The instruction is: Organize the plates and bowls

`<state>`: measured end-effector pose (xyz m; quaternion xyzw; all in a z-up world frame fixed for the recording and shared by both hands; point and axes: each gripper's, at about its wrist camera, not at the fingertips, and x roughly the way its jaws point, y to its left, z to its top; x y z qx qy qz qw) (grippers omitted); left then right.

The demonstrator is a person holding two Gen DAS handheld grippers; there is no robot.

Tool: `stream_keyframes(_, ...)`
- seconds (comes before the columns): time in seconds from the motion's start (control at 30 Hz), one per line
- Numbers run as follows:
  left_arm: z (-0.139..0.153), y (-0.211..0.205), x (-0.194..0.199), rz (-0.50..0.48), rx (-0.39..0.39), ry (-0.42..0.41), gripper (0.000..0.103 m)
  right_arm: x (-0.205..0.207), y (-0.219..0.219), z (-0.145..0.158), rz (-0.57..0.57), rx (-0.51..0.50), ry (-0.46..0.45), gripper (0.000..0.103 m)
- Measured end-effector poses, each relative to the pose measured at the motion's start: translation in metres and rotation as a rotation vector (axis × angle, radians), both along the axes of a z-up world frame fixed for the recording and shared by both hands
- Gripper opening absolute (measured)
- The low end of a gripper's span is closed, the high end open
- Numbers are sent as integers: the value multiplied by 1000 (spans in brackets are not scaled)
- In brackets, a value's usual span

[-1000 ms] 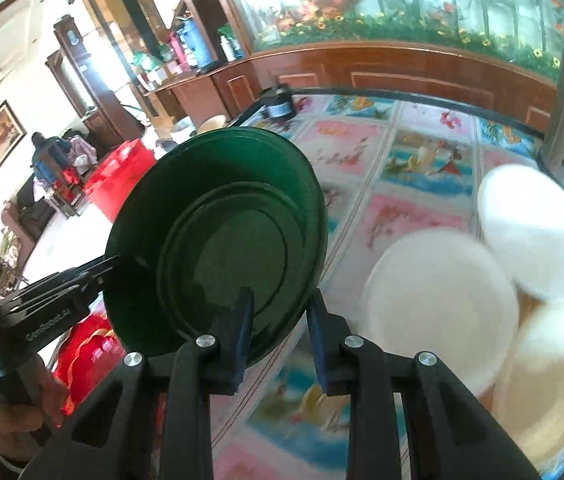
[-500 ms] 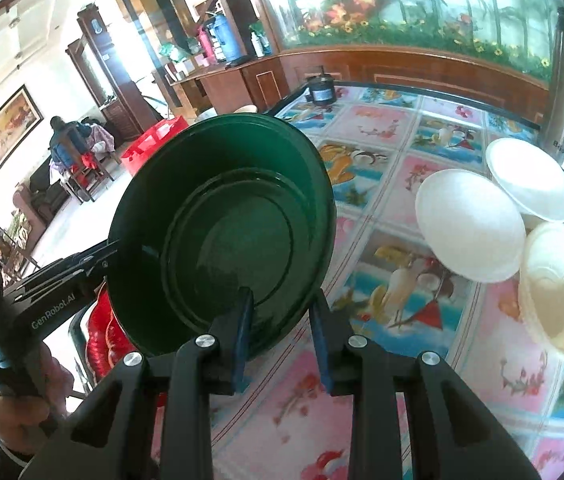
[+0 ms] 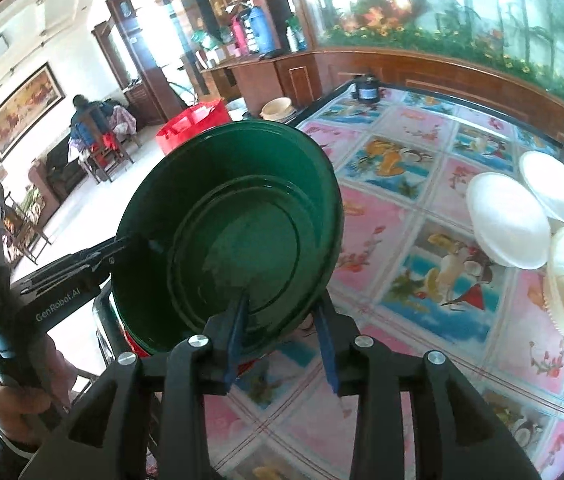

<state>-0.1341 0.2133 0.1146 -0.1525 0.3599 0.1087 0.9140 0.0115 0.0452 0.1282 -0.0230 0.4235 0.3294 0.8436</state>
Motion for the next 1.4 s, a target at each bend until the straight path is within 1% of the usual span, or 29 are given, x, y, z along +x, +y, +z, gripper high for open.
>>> stream_keyframes(0.07, -3, 2, -4, 6, -10, 5, 21, -3, 5, -4, 10, -3, 5, 36)
stream_keyframes(0.27, -17, 7, -11, 32, 5, 31, 21, -8, 18, -15, 37, -20, 25, 36)
stream_keyframes(0.43, -29, 13, -12, 45, -1, 57, 21, -13, 26, -21, 53, -36, 39, 37)
stream_keyframes(0.63, -35, 14, -13, 57, 24, 61, 21, -17, 33, -25, 65, -50, 57, 38)
stream_keyframes(0.93, -46, 17, -14, 62, 12, 83, 21, -22, 39, -34, 75, -65, 83, 40)
stream_keyframes(1.2, -47, 21, -15, 66, 17, 84, 21, -22, 44, -36, 77, -73, 94, 42)
stream_keyframes(1.4, -51, 24, -17, 71, 20, 99, 21, -20, 52, -40, 91, -87, 108, 44)
